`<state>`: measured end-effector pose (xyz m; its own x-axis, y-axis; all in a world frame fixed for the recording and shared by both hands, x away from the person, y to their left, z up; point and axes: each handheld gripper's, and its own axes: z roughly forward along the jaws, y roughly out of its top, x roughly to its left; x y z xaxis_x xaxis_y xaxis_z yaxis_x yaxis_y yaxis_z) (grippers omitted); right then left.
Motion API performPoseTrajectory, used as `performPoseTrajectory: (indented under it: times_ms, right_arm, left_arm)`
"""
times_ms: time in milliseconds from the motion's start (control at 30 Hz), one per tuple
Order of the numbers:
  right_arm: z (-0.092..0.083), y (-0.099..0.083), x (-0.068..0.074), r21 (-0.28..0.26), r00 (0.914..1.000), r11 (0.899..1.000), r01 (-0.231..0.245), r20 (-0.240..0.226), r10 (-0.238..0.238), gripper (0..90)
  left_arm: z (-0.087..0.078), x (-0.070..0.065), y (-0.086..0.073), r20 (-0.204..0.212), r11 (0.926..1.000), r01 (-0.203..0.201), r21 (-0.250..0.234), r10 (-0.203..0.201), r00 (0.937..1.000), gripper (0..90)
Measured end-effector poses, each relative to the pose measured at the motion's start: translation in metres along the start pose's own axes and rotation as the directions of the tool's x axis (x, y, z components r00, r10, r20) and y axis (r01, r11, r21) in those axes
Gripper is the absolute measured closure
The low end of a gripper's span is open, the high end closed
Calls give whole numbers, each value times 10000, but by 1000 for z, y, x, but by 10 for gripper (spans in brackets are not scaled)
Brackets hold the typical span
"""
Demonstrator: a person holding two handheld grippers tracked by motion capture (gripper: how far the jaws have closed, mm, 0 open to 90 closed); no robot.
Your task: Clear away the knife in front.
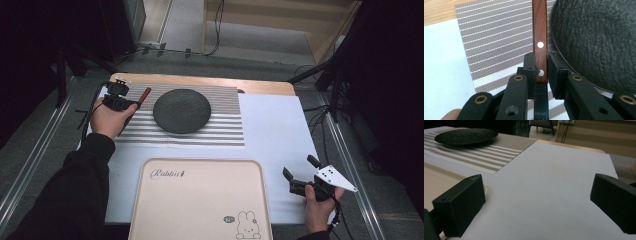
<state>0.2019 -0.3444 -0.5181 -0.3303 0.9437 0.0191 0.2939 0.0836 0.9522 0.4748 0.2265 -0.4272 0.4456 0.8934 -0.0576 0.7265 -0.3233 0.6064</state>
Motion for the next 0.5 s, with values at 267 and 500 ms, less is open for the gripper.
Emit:
performPoseTrajectory:
  times_ms: [267, 500]
  right_arm:
    - [0, 0, 0, 7, 10000, 10000, 14, 15, -14, 0]
    - [0, 0, 1, 17, 10000, 10000, 31, 10, -31, 0]
  left_arm:
    - [-12, -6, -9, 150, 9996, -167, -227, 171, 9997, 770]
    - [-24, -11, -17, 257, 9989, -218, -424, 229, 9994, 770]
